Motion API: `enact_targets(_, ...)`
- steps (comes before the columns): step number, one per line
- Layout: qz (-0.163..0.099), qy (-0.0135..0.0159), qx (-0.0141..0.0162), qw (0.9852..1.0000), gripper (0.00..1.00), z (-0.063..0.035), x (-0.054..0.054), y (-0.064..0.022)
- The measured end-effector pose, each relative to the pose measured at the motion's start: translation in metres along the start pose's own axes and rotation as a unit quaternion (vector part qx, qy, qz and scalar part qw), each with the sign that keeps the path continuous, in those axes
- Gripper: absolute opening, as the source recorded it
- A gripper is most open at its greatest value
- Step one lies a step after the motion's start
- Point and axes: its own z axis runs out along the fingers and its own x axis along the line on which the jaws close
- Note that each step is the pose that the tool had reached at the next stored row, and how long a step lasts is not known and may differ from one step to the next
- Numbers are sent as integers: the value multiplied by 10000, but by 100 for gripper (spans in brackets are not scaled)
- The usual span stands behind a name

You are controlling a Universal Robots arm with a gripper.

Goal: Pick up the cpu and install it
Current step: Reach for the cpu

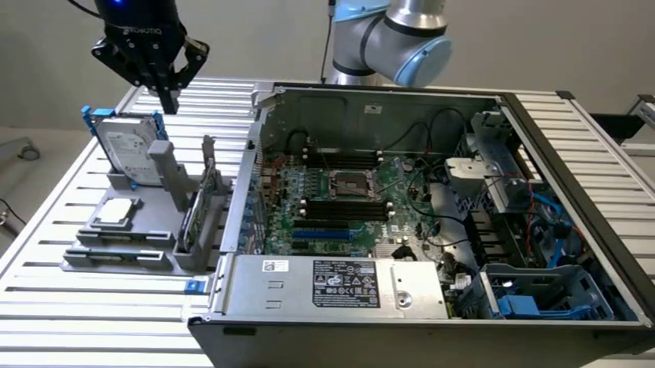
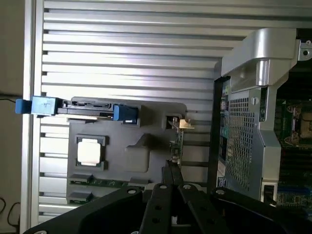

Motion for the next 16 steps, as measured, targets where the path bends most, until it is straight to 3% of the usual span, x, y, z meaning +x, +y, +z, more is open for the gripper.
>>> enact_targets(16,-33,55,14,10000,11,178,725,21)
